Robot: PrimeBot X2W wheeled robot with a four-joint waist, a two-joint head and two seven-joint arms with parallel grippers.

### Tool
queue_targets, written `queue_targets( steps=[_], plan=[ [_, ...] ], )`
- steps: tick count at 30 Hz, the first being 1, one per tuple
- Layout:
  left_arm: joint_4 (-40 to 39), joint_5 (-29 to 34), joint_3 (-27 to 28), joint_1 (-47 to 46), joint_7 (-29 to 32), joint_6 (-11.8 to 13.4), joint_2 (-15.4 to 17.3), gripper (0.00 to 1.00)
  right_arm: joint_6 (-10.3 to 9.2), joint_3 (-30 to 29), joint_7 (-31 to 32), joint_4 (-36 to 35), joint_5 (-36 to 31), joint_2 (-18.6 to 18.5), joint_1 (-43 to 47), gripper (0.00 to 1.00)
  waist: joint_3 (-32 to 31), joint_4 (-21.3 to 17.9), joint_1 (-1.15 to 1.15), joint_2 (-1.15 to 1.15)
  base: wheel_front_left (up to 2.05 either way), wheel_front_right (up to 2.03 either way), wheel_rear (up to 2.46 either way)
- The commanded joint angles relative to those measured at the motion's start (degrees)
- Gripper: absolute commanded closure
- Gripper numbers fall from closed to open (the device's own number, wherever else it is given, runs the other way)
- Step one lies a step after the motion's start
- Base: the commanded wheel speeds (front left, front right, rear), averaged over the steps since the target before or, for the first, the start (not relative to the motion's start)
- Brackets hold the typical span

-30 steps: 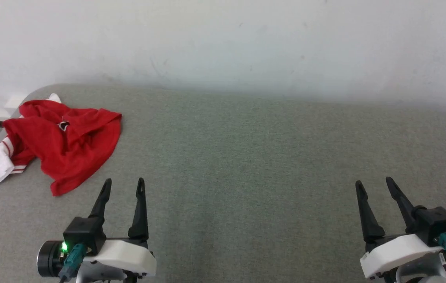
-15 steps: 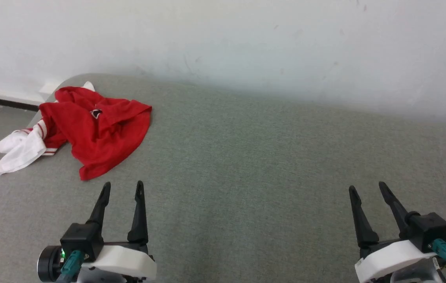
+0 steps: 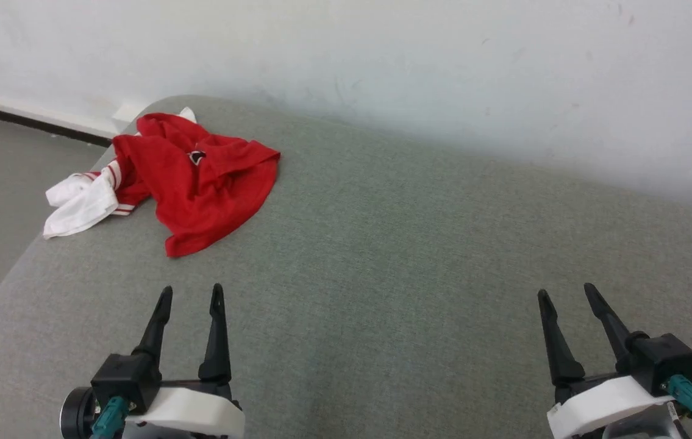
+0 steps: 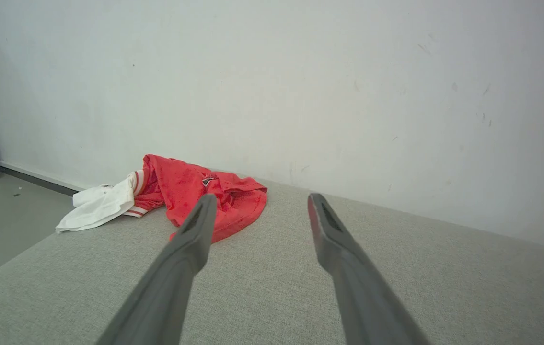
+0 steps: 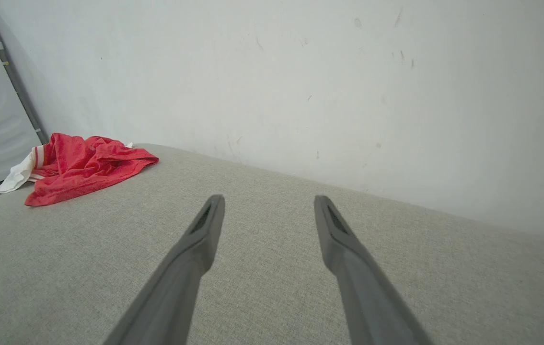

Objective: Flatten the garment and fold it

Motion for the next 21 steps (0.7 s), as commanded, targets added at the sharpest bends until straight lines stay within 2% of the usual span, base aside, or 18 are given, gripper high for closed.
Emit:
queue_targets(
  steps=[1,21],
  plan=[
    [-0.4,-0.7,-0.2,0.7,-0.6,0.4,-0.1,0.0,-0.08,0.1,-0.6,0.2,0.2,0.0,0.2,0.0,0.2,0.8,0.0,0.0,0.0,0.0,0.0],
    [-0.9,-3.3,-1.5,1.8,-3.0,1.4,-0.1,0.0,-0.1,0.4,-3.0,1.0,0.5,0.0,1.0,0.0,0.0,5.7,0.0,0.0,0.0,0.0,0.0]
  ],
)
